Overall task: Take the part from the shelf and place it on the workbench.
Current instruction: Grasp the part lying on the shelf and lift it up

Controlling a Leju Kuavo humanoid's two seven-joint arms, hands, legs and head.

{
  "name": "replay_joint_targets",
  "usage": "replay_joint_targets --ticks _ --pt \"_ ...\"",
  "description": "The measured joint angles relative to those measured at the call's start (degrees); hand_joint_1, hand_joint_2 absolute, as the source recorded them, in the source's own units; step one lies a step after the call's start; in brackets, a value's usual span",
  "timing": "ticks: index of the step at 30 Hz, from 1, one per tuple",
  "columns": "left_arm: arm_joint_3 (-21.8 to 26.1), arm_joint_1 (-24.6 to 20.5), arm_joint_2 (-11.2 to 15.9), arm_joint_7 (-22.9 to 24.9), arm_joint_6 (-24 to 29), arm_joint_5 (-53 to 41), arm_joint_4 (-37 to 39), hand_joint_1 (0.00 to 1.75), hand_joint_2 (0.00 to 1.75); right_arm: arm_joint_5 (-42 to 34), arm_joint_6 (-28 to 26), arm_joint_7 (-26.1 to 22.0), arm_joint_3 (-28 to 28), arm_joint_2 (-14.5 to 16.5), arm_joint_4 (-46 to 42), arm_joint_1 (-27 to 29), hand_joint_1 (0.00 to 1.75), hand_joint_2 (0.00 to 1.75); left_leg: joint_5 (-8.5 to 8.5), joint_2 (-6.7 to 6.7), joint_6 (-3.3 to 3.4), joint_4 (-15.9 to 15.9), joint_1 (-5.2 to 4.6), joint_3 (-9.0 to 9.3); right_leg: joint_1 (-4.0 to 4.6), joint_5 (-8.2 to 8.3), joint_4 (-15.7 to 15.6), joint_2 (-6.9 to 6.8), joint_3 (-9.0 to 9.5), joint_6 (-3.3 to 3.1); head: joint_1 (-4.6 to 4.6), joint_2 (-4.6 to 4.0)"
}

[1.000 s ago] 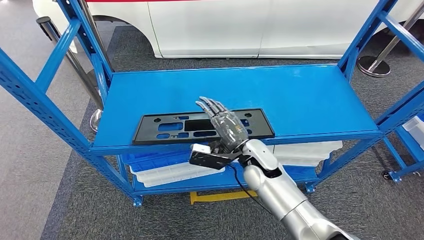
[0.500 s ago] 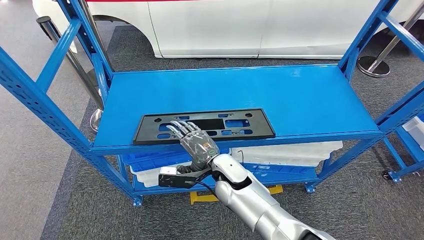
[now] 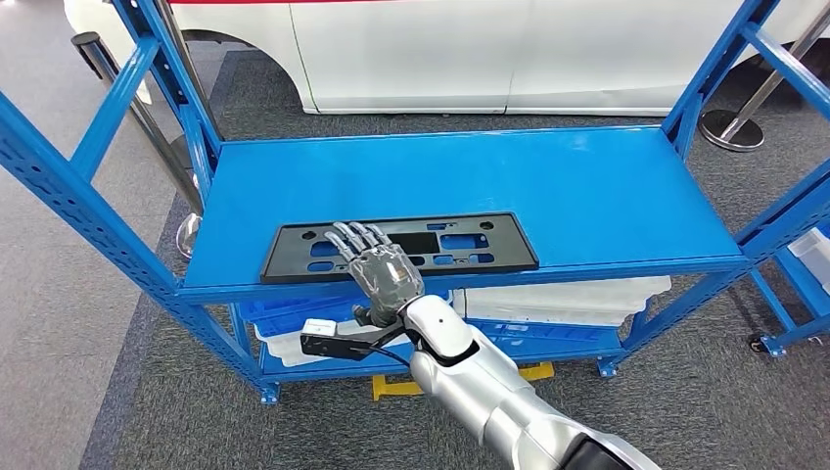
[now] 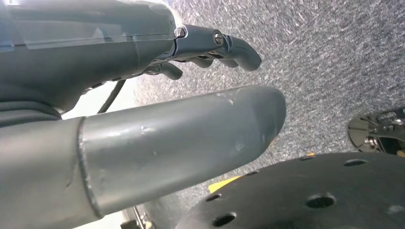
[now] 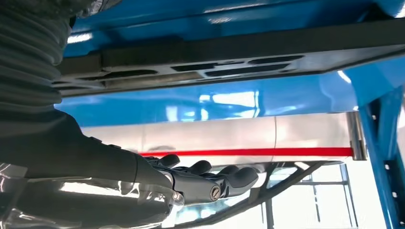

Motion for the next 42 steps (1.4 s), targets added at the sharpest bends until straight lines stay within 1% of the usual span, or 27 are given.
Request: replay_joint_targets --ticks 7,14,23,24,25,27,28,29,30,31,35,40,42 --pt "0.00 -0.04 0.44 -0.60 -0.58 -1.54 0.00 0.00 0.00 2.73 -0.29 2.91 -0.04 0.12 5.88 -2.32 0.00 1.75 0.00 0.00 0.00 0.00 0.00 0.00 0.00 0.00 0.00 0.01 0.00 0.00 0.00 0.00" --pt "0.00 -0.11 0.64 -1.04 -0.81 -2.84 0.00 0.00 0.00 4.85 -0.23 6.16 -0.51 -0.29 10.32 -2.67 0.00 1.75 0.00 0.00 0.00 0.01 0.00 0.00 -0.01 0.00 -0.01 0.01 -0.01 0.00 0.00 0.00" --pt "0.00 -0.14 0.72 -1.15 -0.84 -3.25 0.00 0.00 0.00 5.51 -0.22 6.22 -2.45 -0.62 12.55 -2.74 0.00 1.75 0.00 0.01 0.00 0.01 0.00 0.00 0.00 0.00 -0.01 0.01 -0.01 0.00 0.00 0.00" --pt "0.00 -0.14 0.72 -1.10 -0.84 -3.25 0.00 0.00 0.00 5.51 -0.16 6.10 -2.70 -0.61 12.66 -2.77 0.22 1.75 0.00 0.01 0.00 0.01 0.00 0.00 0.00 0.00 -0.01 0.01 -0.01 0.00 0.00 0.00" --pt "0.00 -0.15 0.72 -1.05 -0.84 -3.25 0.00 0.00 0.00 5.51 -0.08 6.01 -2.92 -0.61 12.75 -2.80 0.53 1.75 0.00 0.01 0.00 0.01 0.00 0.00 0.00 0.00 -0.01 0.01 -0.01 0.00 0.00 0.00" --pt "0.00 -0.15 0.72 -0.96 -0.84 -3.25 0.00 0.00 0.00 5.51 0.16 5.85 -3.35 -0.58 12.87 -2.92 1.26 1.75 0.00 0.01 0.00 0.01 0.00 0.00 0.00 0.00 0.00 0.01 -0.01 0.00 0.00 0.00" --pt "0.00 -0.15 0.72 -0.95 -0.85 -3.25 0.00 0.00 0.00 5.50 0.34 5.70 -3.57 -0.57 12.91 -2.99 1.46 1.75 0.00 0.01 0.00 0.01 0.00 0.00 0.00 0.00 0.00 0.01 -0.01 0.00 0.00 0.00" --pt "0.00 -0.16 0.72 -0.93 -0.88 -3.25 0.00 0.00 0.00 5.50 0.52 5.52 -3.80 -0.55 12.93 -3.06 1.59 1.75 0.00 0.01 0.00 0.01 0.00 0.00 0.00 0.00 0.00 0.01 -0.01 0.00 0.00 0.00" --pt "0.00 -0.16 0.72 -0.93 -0.92 -3.25 0.00 0.00 0.00 5.48 0.67 5.29 -4.02 -0.51 12.95 -3.13 1.66 1.75 0.00 0.01 0.00 0.01 0.00 0.00 0.00 0.00 0.00 0.01 -0.01 0.00 0.00 0.00" --pt "0.00 -0.17 0.72 -0.95 -0.96 -3.25 0.00 0.00 0.00 5.44 0.78 5.09 -4.24 -0.47 12.95 -3.20 1.71 1.75 0.00 0.01 0.00 0.01 0.00 0.00 0.00 0.00 0.00 0.01 -0.01 0.00 0.00 0.00" --pt "0.02 -0.21 0.72 -1.22 -1.05 -3.27 0.00 0.00 0.00 5.33 1.02 4.44 -4.93 -0.06 12.95 -3.46 1.51 1.75 0.00 0.01 0.00 0.01 0.00 0.00 0.00 0.00 0.00 0.01 0.00 0.00 0.00 0.00" --pt "0.06 -0.28 0.72 -1.62 -1.05 -3.41 0.00 0.00 0.00 5.33 1.61 4.38 -5.65 0.61 12.95 -4.21 1.40 1.75 0.00 0.01 0.00 0.01 0.00 0.00 0.00 0.00 0.00 0.01 0.00 0.00 0.00 0.00" --pt "0.11 -0.30 0.72 -1.76 -1.04 -3.42 0.00 0.00 0.00 5.31 1.89 4.39 -5.74 0.78 12.93 -4.45 1.37 1.75 0.00 0.00 0.00 0.01 0.00 0.00 0.00 0.00 0.00 0.01 0.00 0.00 0.00 0.01"
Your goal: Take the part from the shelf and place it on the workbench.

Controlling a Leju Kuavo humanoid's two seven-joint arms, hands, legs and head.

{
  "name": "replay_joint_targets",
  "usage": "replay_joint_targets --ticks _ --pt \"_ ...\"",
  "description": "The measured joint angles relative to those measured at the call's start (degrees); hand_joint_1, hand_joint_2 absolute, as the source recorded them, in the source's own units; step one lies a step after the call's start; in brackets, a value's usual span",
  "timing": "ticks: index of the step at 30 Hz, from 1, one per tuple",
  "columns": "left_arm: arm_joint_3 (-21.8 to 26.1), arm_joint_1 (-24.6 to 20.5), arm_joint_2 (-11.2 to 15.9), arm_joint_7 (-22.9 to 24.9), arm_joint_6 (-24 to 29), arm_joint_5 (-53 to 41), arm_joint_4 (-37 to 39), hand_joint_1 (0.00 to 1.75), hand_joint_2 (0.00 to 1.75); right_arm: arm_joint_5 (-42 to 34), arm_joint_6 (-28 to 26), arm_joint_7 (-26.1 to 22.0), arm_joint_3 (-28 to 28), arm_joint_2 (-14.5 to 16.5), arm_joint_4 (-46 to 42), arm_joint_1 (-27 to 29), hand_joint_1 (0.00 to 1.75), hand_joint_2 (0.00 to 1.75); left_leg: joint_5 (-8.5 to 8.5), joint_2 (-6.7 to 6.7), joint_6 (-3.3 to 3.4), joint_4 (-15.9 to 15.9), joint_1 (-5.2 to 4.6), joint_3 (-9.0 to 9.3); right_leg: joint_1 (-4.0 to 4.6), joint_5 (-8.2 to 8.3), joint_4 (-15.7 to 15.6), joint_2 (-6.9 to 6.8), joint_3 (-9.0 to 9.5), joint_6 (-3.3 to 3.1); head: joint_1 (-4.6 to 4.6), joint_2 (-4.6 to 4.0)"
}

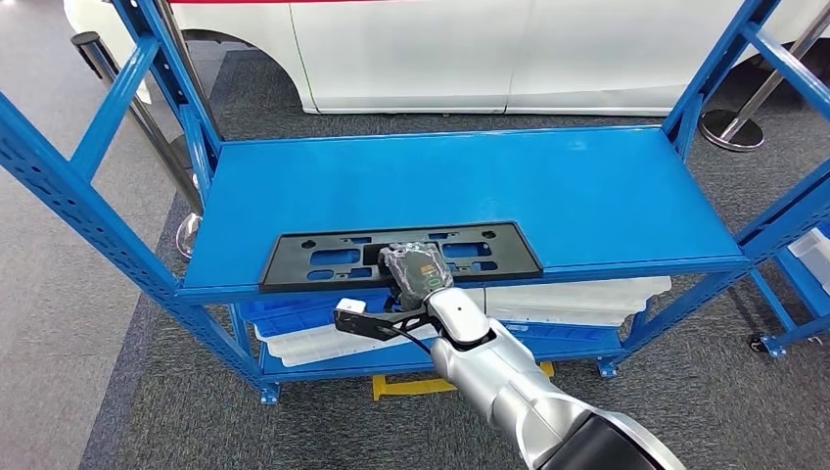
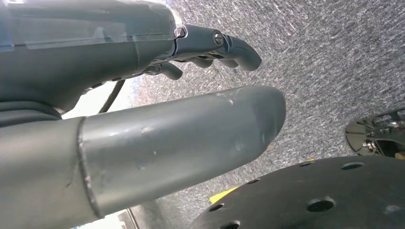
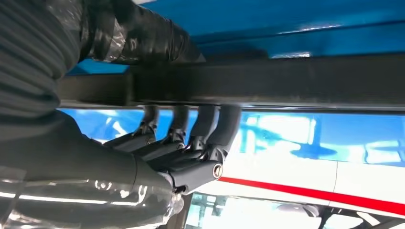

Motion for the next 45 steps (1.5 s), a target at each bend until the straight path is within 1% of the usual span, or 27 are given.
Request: replay_joint_targets --ticks 2,3,7,9,11,15,22,28,30,32,34,37,38,40,41,42,43,44,45 --pt "0.09 -0.02 0.00 -0.08 0.07 0.01 0.00 0.00 0.00 -0.09 0.15 0.04 -0.03 0.12 -0.03 -0.09 1.39 1.75 0.00 0.00 0.00 0.00 0.00 0.00 0.00 0.00 0.00 0.00 0.00 0.00 0.00 0.00" --pt "0.15 -0.03 0.00 -0.11 0.13 0.01 0.00 0.00 0.00 -0.14 0.21 0.09 -0.03 0.15 -0.04 -0.15 1.43 1.75 0.00 0.00 0.00 0.00 0.00 0.00 0.00 0.00 0.00 0.00 0.00 0.00 0.00 0.00" --pt "0.28 -0.10 0.00 -0.14 0.36 0.11 0.00 0.00 0.00 -0.46 0.37 0.20 -0.03 0.30 -0.05 -0.29 1.70 1.75 0.00 0.00 0.00 0.00 0.00 0.00 0.00 0.00 0.00 0.00 0.00 0.00 0.00 0.00" --pt "0.33 -0.16 0.00 -0.25 0.40 0.20 0.00 0.00 0.00 -0.69 0.37 0.19 -0.02 0.39 -0.05 -0.28 1.75 1.75 0.00 0.00 0.00 0.00 0.00 0.00 0.00 0.00 0.00 0.00 0.00 0.00 0.00 0.00" --pt "0.47 -0.21 0.00 -0.73 0.29 0.44 0.00 0.00 0.00 -0.94 0.24 0.10 0.00 0.50 -0.04 -0.28 1.75 1.75 0.00 0.00 0.00 0.00 0.00 0.00 0.00 0.00 0.00 0.00 0.00 0.00 0.00 0.00" --pt "0.83 -0.28 0.00 -1.43 0.33 0.50 0.00 0.00 1.75 -1.18 -0.15 -0.14 0.02 0.57 0.04 -0.28 1.75 1.75 0.00 -0.01 0.00 0.00 0.00 0.00 0.00 0.00 0.00 -0.01 0.00 0.00 0.00 -0.01" --pt "1.64 -0.30 0.00 -1.67 1.21 0.60 0.00 0.00 1.75 -1.08 -0.69 -0.32 -0.03 0.57 0.32 -0.28 1.75 1.75 0.00 0.00 0.00 0.00 0.00 0.00 0.00 0.00 0.00 0.00 -0.01 0.00 0.00 -0.01" --pt "2.13 -0.31 0.00 -1.93 3.67 0.58 0.00 0.00 1.75 -0.17 -1.74 -0.39 -0.27 0.52 0.46 -0.27 1.75 1.75 0.00 0.00 0.00 0.00 0.00 0.00 0.00 0.00 0.00 0.00 -0.01 0.00 0.00 -0.01" --pt "2.54 -0.34 0.00 -2.13 3.62 0.88 0.00 0.00 1.75 0.40 -3.26 -0.91 -0.50 0.46 0.37 -0.25 1.75 1.75 0.00 0.00 0.00 0.00 0.00 -0.01 0.00 0.00 0.00 0.00 -0.01 0.00 0.00 -0.01" --pt "3.11 -0.39 0.00 -2.18 3.86 1.46 0.00 0.00 1.75 2.03 -6.44 -1.26 -0.71 0.36 -0.34 -0.14 1.75 1.75 0.00 0.01 0.00 0.00 0.00 -0.01 0.00 0.00 0.00 0.01 -0.03 0.00 0.00 -0.01" --pt "3.88 -0.41 -0.01 -2.21 4.60 1.99 0.00 0.00 1.75 5.97 -9.78 -0.42 -0.77 0.06 -2.70 0.31 1.75 1.75 0.00 0.02 0.00 0.01 0.00 -0.02 0.00 0.00 0.00 0.03 -0.05 0.00 0.00 -0.01" --pt "4.83 -0.40 -0.04 -1.97 5.43 2.16 0.00 0.00 1.75 16.36 -11.65 2.60 -0.76 -1.27 -10.60 2.60 1.75 1.75 -0.02 0.00 0.03 0.08 -0.04 -0.06 -0.02 0.04 -0.10 0.00 -0.05 0.04 0.00 -0.01" --pt "5.10 -0.40 -0.05 -1.74 5.57 2.16 0.00 0.00 1.75 19.70 -11.77 3.27 -0.78 -1.82 -13.94 3.77 1.75 1.75 -0.03 -0.03 0.10 0.07 -0.12 -0.09 -0.10 0.14 -0.26 -0.04 -0.02 0.19 -0.01 0.00" --pt "5.59 -0.43 -0.06 -1.24 5.71 2.10 0.00 0.00 1.75 24.08 -11.86 3.92 -0.90 -2.73 -20.10 6.11 1.75 1.75 0.40 0.01 0.45 -0.37 0.11 -0.03 -0.10 0.12 -0.34 0.05 -0.09 0.62 -0.02 -0.01" --pt "5.78 -0.48 -0.06 -1.09 5.74 2.03 0.00 0.00 1.75 25.17 -11.89 4.28 -0.94 -3.08 -22.70 7.02 1.75 1.75 0.73 0.06 0.65 -0.72 0.29 -0.01 -0.09 -0.53 0.48 0.17 -0.48 0.77 -0.01 0.00" --pt "5.95 -0.53 -0.07 -1.02 5.79 1.92 0.00 0.00 1.75 25.81 -11.92 5.10 -0.81 -3.60 -25.14 7.72 1.75 1.75 1.05 0.10 0.83 -0.98 0.50 -0.05 -0.05 -1.85 2.58 0.32 -1.48 0.81 0.01 -0.01" --pt "6.10 -0.58 -0.06 -1.02 5.85 1.78 0.00 0.00 1.75 26.21 -11.95 6.53 -0.36 -4.35 -27.43 8.19 1.75 1.75 1.20 0.11 0.93 -1.03 0.53 -0.18 -0.11 -3.69 5.89 0.46 -3.06 0.79 0.03 -0.01" --pt "6.23 -0.60 -0.05 -1.07 5.91 1.60 0.00 0.00 1.75 26.41 -11.98 8.60 0.53 -5.28 -29.43 8.45 1.75 1.75 1.24 0.05 0.99 -0.92 0.49 -0.40 -0.11 -5.55 10.04 0.55 -5.10 0.76 0.03 -0.01" --pt "6.36 -0.59 -0.02 -1.15 5.98 1.43 0.00 0.00 1.75 26.46 -12.00 11.19 1.90 -6.47 -31.18 8.57 1.75 1.75 1.25 -0.04 1.01 -0.74 0.45 -0.61 -0.11 -6.80 13.91 0.62 -7.11 0.71 0.04 -0.01"
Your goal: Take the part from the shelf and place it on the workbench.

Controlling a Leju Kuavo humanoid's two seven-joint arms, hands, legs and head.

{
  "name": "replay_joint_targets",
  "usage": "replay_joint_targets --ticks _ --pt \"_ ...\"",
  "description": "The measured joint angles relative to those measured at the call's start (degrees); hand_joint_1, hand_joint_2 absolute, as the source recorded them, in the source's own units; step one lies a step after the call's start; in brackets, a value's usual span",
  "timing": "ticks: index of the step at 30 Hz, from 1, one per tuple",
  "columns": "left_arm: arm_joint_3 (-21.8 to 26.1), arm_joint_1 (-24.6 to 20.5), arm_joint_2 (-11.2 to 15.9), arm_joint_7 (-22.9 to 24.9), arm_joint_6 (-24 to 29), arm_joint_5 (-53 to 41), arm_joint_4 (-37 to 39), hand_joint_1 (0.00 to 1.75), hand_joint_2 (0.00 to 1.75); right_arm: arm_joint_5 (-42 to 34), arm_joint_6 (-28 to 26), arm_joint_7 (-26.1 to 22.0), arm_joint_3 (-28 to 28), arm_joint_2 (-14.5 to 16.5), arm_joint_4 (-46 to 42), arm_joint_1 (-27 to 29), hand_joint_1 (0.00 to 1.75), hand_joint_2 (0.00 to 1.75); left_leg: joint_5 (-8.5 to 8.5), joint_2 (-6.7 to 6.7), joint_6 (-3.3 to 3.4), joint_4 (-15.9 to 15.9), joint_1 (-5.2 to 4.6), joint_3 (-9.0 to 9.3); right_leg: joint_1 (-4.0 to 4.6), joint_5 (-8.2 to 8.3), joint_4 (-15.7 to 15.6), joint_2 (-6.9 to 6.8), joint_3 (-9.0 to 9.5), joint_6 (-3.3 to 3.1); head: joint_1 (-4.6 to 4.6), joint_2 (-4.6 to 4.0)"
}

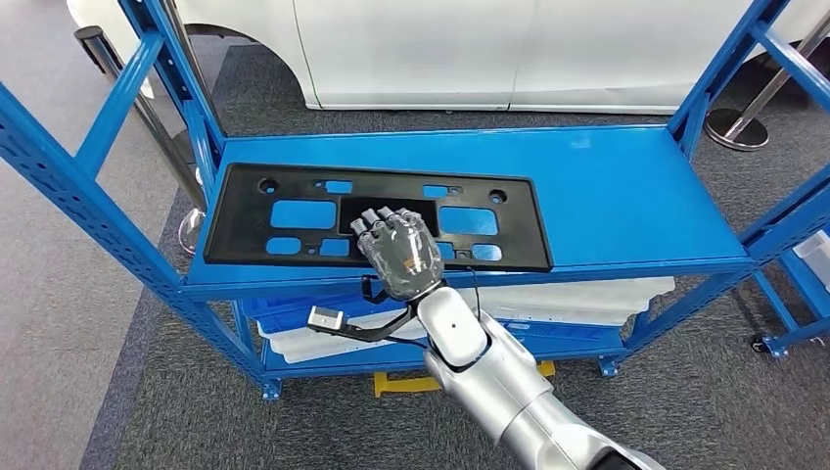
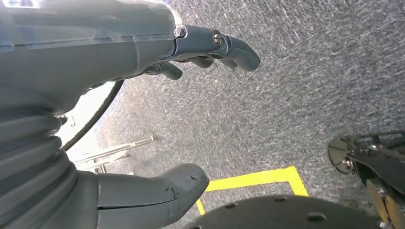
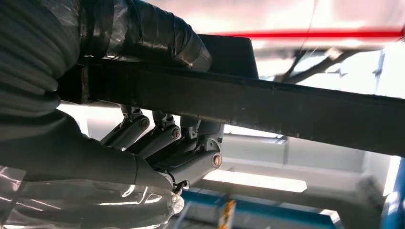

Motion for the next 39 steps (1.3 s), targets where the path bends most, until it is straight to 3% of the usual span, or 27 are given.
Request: replay_joint_targets --ticks 1,2,4,6,10,12,15,16,17,18,20,22,25,26,28,30,31,32,33,34,36,37,39 --pt "0.11 0.02 0.03 -0.14 0.03 -0.12 0.00 0.00 1.75 0.01 -0.01 2.73 1.73 -1.23 -1.42 0.02 1.75 1.75 -0.01 -0.09 -0.01 0.20 -0.04 -0.17 0.02 -0.14 2.28 0.06 -1.34 -0.11 -0.01 0.00" --pt "0.23 0.03 0.07 -0.32 0.06 -0.19 0.00 0.00 1.75 0.02 -0.02 5.25 3.65 -2.43 -2.69 -0.04 1.75 1.75 -0.04 -0.19 -0.04 0.42 -0.10 -0.29 0.05 0.88 2.46 0.12 -1.76 -0.30 -0.01 0.00" --pt "0.46 -0.02 0.11 -0.81 0.13 -0.18 0.00 0.00 1.75 0.02 -0.02 8.67 7.63 -4.50 -5.07 -0.38 1.75 1.75 -0.16 -0.30 -0.19 0.82 -0.26 -0.41 0.28 5.45 -3.46 0.29 0.23 -1.11 -0.01 0.00" --pt "0.66 -0.20 0.09 -1.26 0.26 -0.08 0.01 0.00 1.75 0.04 -0.07 10.55 11.34 -6.13 -7.15 -0.88 1.75 1.75 -0.16 -0.32 -0.57 1.19 -0.41 -0.83 0.63 8.67 -9.70 0.54 2.52 -2.02 -0.03 0.00" --pt "1.06 -0.32 0.24 -1.50 0.48 -0.03 0.00 0.00 1.75 0.06 -0.15 13.99 16.82 -8.73 -9.75 -1.44 1.75 1.75 0.25 -0.41 -1.96 1.48 -0.27 -2.00 0.67 9.61 -12.44 0.38 2.69 -2.59 -0.03 0.00" --pt "1.18 -0.25 0.47 -1.41 0.48 -0.03 0.00 0.00 1.75 0.06 -0.15 15.42 19.00 -9.60 -10.50 -1.71 1.75 1.75 -1.97 -0.28 -2.82 3.63 -0.16 -3.00 0.18 10.46 -13.33 0.11 2.36 -3.10 -0.04 0.00" --pt "1.41 -0.31 0.66 -1.21 0.37 -0.03 0.00 0.00 1.75 0.06 -0.14 16.50 21.38 -10.53 -10.79 -1.93 1.75 1.75 -8.12 -0.09 -4.14 13.34 0.79 -6.46 -0.01 11.61 -13.34 -0.24 0.95 -3.24 -0.05 0.00" --pt "1.46 -0.32 0.69 -1.13 0.31 -0.03 0.00 0.00 1.75 0.06 -0.14 16.63 21.91 -10.81 -10.78 -1.89 1.75 1.75 -9.04 -0.06 -4.54 15.65 1.15 -7.05 -0.09 11.95 -13.12 -0.41 0.29 -3.05 -0.05 0.00" --pt "1.49 -0.33 0.74 -1.04 0.21 -0.03 0.00 0.00 1.75 0.06 -0.14 16.70 22.30 -11.06 -10.74 -1.85 1.75 1.75 -8.96 -0.01 -4.95 15.99 1.51 -6.68 -0.25 12.28 -12.83 -0.55 -0.41 -2.81 -0.05 0.00" --pt "1.50 -0.32 0.83 -0.95 0.07 -0.04 0.00 0.00 1.75 0.06 -0.14 16.65 22.56 -11.27 -10.68 -1.81 1.75 1.75 -7.91 0.04 -5.37 14.00 1.86 -5.12 -0.49 12.60 -12.46 -0.63 -1.14 -2.49 -0.05 0.00" --pt "1.55 -0.38 1.01 -0.89 -0.22 -0.04 0.01 0.00 1.75 0.06 -0.14 16.32 22.73 -11.52 -10.53 -1.72 1.75 1.75 -5.51 0.03 -6.17 6.53 2.39 -0.49 -0.92 13.19 -11.60 -0.67 -2.43 -1.69 -0.09 0.00" --pt "1.68 -0.44 1.10 -0.95 -0.45 -0.03 0.01 0.00 1.75 0.06 -0.14 15.78 22.73 -11.66 -10.40 -1.50 1.75 1.75 -4.33 -0.29 -5.90 2.26 2.40 1.56 -0.86 13.86 -11.13 -0.61 -3.08 -0.81 -0.12 0.00" --pt "2.02 -0.46 1.27 -1.02 -0.58 0.03 0.00 0.00 1.75 0.06 -0.16 15.00 22.73 -11.89 -10.27 -0.95 1.75 1.75 -3.15 -0.48 -4.08 2.37 2.11 0.68 -0.77 15.09 -11.73 -0.48 -3.17 0.43 -0.07 0.00" --pt "2.11 -0.52 1.34 -1.03 -0.60 0.07 0.00 0.00 1.75 0.06 -0.16 14.79 22.72 -11.99 -10.22 -0.78 1.75 1.75 -2.56 -0.36 -3.46 2.36 2.06 0.30 -0.90 14.53 -11.51 -0.42 -3.46 0.72 -0.05 0.00" --pt "2.30 -0.62 1.50 -1.03 -0.64 0.09 0.00 0.00 1.75 0.05 -0.16 14.35 22.60 -12.16 -10.15 -0.43 1.75 1.75 -1.16 -0.11 -2.32 2.23 1.92 -0.97 -1.07 10.08 -7.79 -0.30 -5.06 0.96 -0.04 0.00" --pt "2.43 -0.64 1.62 -1.03 -0.72 0.00 0.00 0.00 1.75 0.05 -0.16 13.82 22.15 -12.25 -10.10 0.08 1.75 1.75 0.18 -0.05 -1.71 2.29 1.52 -2.74 -0.85 4.36 -0.38 -0.24 -7.15 0.87 -0.03 0.00" --pt "2.46 -0.64 1.65 -1.03 -0.76 -0.04 0.00 0.00 1.75 0.05 -0.16 13.57 21.81 -12.31 -10.06 0.40 1.75 1.75 0.81 -0.05 -1.57 2.31 1.27 -3.63 -0.68 2.97 2.82 -0.20 -7.58 0.74 -0.04 0.00" --pt "2.48 -0.63 1.67 -1.03 -0.80 -0.07 0.00 0.00 1.75 0.05 -0.16 13.35 21.46 -12.38 -10.02 0.73 1.75 1.75 1.44 -0.06 -1.47 2.33 0.98 -4.49 -0.47 2.83 4.53 -0.15 -7.22 0.47 -0.03 0.00" --pt "2.50 -0.63 1.69 -1.03 -0.83 -0.11 0.00 0.00 1.75 0.05 -0.16 13.16 21.04 -12.47 -9.99 1.03 1.75 1.75 2.07 -0.09 -1.39 2.35 0.67 -5.35 -0.18 3.72 4.26 -0.08 -5.82 0.00 -0.03 0.00" --pt "2.53 -0.62 1.71 -1.03 -0.85 -0.17 0.00 0.00 1.75 0.06 -0.16 12.95 20.58 -12.55 -9.97 1.26 1.75 1.75 2.69 -0.15 -1.35 2.35 0.33 -6.13 0.18 5.04 1.91 0.04 -3.34 -0.70 -0.03 0.00" --pt "2.55 -0.61 1.61 -1.03 -0.95 -0.29 0.01 0.00 1.75 0.06 -0.19 12.50 19.36 -12.64 -9.96 1.51 1.75 1.75 3.83 -0.21 -1.43 2.36 -0.07 -7.28 1.10 5.66 -6.39 0.36 3.08 -2.50 -0.08 0.00" --pt "2.56 -0.59 1.57 -1.03 -1.02 -0.33 0.01 0.00 1.75 0.05 -0.21 12.29 18.65 -12.65 -9.96 1.61 1.75 1.75 4.37 -0.20 -1.62 2.25 -0.09 -7.52 1.46 5.43 -9.74 0.43 5.37 -3.06 -0.09 0.00" --pt "2.68 -0.56 1.57 -1.03 -1.12 -0.43 0.00 0.00 1.75 0.04 -0.22 11.41 17.05 -12.69 -9.84 1.79 1.75 1.75 5.49 -0.18 -2.14 1.75 0.12 -7.58 1.98 5.27 -12.86 0.35 7.00 -3.57 -0.07 0.00"
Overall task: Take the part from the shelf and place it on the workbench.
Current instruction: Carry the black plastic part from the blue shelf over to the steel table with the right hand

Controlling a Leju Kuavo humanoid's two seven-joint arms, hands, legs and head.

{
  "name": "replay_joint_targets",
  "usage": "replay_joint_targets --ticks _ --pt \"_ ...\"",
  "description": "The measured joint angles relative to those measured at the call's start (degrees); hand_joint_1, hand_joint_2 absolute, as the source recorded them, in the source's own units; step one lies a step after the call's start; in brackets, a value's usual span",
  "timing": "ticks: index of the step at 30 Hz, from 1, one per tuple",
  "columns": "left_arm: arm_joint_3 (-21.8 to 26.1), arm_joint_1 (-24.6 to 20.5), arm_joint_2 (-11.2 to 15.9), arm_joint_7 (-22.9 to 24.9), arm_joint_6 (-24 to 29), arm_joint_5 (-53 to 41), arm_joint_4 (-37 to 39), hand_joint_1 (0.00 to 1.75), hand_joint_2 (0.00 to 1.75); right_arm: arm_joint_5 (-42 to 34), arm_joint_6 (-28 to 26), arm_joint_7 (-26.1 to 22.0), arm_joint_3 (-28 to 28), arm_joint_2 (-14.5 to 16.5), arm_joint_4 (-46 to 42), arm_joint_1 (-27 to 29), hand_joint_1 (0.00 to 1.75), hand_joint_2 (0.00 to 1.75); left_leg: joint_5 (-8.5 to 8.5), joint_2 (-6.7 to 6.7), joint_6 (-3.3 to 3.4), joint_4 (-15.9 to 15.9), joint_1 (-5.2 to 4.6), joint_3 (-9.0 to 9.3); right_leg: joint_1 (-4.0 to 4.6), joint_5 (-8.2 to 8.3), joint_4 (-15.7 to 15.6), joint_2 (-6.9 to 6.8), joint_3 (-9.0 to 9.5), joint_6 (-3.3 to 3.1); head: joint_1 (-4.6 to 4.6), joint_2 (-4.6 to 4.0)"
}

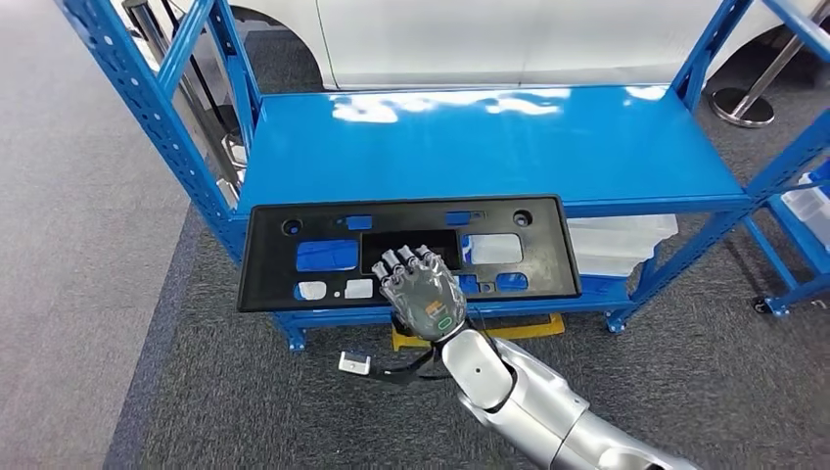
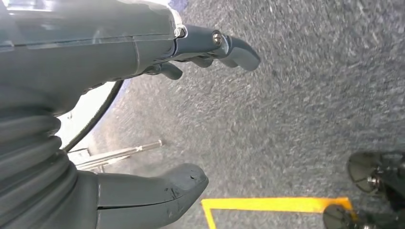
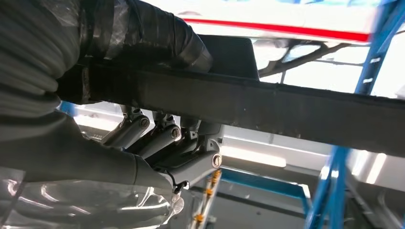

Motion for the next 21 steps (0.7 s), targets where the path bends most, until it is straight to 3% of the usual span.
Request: replay_joint_targets --ticks 2,3,4,6,7,8,9,11,12,14,15,17,18,19,21 --pt "0.23 0.02 0.12 0.00 -0.05 -0.12 0.00 0.00 1.75 0.00 0.00 -2.27 -2.04 -0.01 0.30 0.49 1.75 1.75 0.26 -0.03 -0.61 -0.35 0.09 -0.11 -0.22 1.66 -1.11 -0.27 -0.27 -0.41 0.02 0.00" --pt "0.34 0.02 0.21 0.00 -0.08 -0.16 0.00 0.00 1.75 0.00 0.00 -3.75 -3.24 0.07 0.46 0.88 1.75 1.75 -1.05 -0.01 -0.94 0.30 0.09 -0.41 -0.49 2.60 -1.71 -0.45 -0.64 -0.69 0.00 0.00" --pt "0.46 0.04 0.30 0.00 -0.11 -0.20 0.00 0.00 1.75 -0.01 0.00 -5.23 -4.63 0.15 0.63 1.38 1.75 1.75 -3.47 0.01 -1.31 1.99 0.15 -0.93 -0.78 3.60 -2.18 -0.63 -1.24 -0.87 -0.01 0.00" --pt "0.65 0.04 0.40 0.00 -0.18 -0.21 0.00 0.00 1.75 -0.02 0.00 -7.73 -7.65 0.28 0.99 2.35 1.75 1.75 -9.38 0.08 -2.13 8.28 0.64 -2.27 -0.97 5.22 -2.20 -0.88 -3.09 -0.97 -0.04 0.01" --pt "0.72 0.05 0.41 -0.01 -0.21 -0.21 0.00 0.00 1.75 -0.03 0.00 -8.97 -9.32 0.30 1.19 2.84 1.75 1.75 -11.06 0.11 -2.57 11.73 0.95 -2.75 -1.09 5.97 -2.06 -1.02 -4.18 -0.76 -0.04 0.01" --pt "0.75 0.07 0.42 -0.03 -0.22 -0.21 0.00 0.00 1.75 -0.04 0.00 -10.25 -11.01 0.29 1.42 3.32 1.75 1.75 -11.19 0.14 -3.03 14.18 1.28 -2.66 -1.25 6.69 -1.84 -1.18 -5.35 -0.49 -0.04 0.01" --pt "0.80 0.10 0.45 -0.04 -0.23 -0.21 0.00 0.00 1.75 -0.04 0.00 -11.46 -12.62 0.28 1.62 3.78 1.75 1.75 -10.08 0.17 -3.50 15.06 1.64 -1.84 -1.49 7.37 -1.53 -1.31 -6.57 -0.14 -0.04 0.00" --pt "0.98 0.10 0.55 -0.07 -0.24 -0.21 0.00 0.00 1.75 -0.06 0.00 -13.60 -15.83 0.21 1.91 4.60 1.75 1.75 -7.12 0.26 -4.40 11.01 2.36 2.59 -2.09 8.50 -0.49 -1.47 -9.00 0.75 -0.05 0.00" --pt "1.09 0.05 0.59 -0.07 -0.25 -0.21 0.00 0.00 1.75 -0.07 -0.01 -14.47 -17.44 0.14 1.96 4.91 1.75 1.75 -7.24 0.26 -4.73 6.95 2.44 5.66 -2.30 8.93 0.17 -1.49 -10.08 1.23 -0.09 0.00" --pt "1.31 0.00 0.63 -0.07 -0.28 -0.20 0.00 0.00 1.75 -0.16 -0.03 -16.21 -20.93 -0.06 2.03 5.47 1.75 1.75 -8.97 0.11 -4.11 1.06 2.21 9.43 -2.41 9.79 1.00 -1.54 -11.24 2.19 -0.09 0.00" --pt "1.44 0.05 0.64 -0.07 -0.30 -0.20 0.00 0.00 1.75 -0.21 -0.04 -16.94 -22.48 -0.19 2.08 5.68 1.75 1.75 -9.57 0.02 -3.49 -0.06 1.89 9.89 -2.41 10.31 1.02 -1.54 -11.40 2.62 -0.10 0.00" --pt "1.74 0.16 0.67 -0.06 -0.32 -0.19 0.00 0.00 1.75 -0.28 -0.04 -18.02 -25.18 -0.59 2.22 6.06 1.75 1.75 -8.74 0.12 -2.06 -0.22 1.85 9.08 -2.57 10.99 0.77 -1.37 -11.52 3.38 -0.05 0.00" --pt "1.89 0.12 0.68 -0.05 -0.32 -0.18 0.00 0.00 1.75 -0.31 -0.04 -18.39 -26.34 -0.84 2.28 6.25 1.75 1.75 -8.05 0.27 -1.39 -0.26 1.90 8.61 -2.72 9.95 1.27 -1.13 -11.87 3.68 -0.04 0.00" --pt "2.00 0.06 0.70 -0.04 -0.32 -0.16 0.00 0.00 1.75 -0.35 -0.04 -18.74 -27.49 -1.12 2.34 6.50 1.75 1.75 -7.25 0.42 -0.78 -0.37 1.98 7.97 -2.84 7.69 2.82 -0.90 -12.47 3.93 -0.03 0.00" --pt "2.19 -0.04 0.72 -0.04 -0.33 0.00 0.00 0.00 1.75 -0.67 -0.04 -19.41 -29.60 -1.72 2.46 7.03 1.75 1.75 -5.65 0.56 -0.08 -0.36 1.91 6.29 -2.94 1.24 9.32 -0.55 -14.10 4.29 -0.03 0.00"
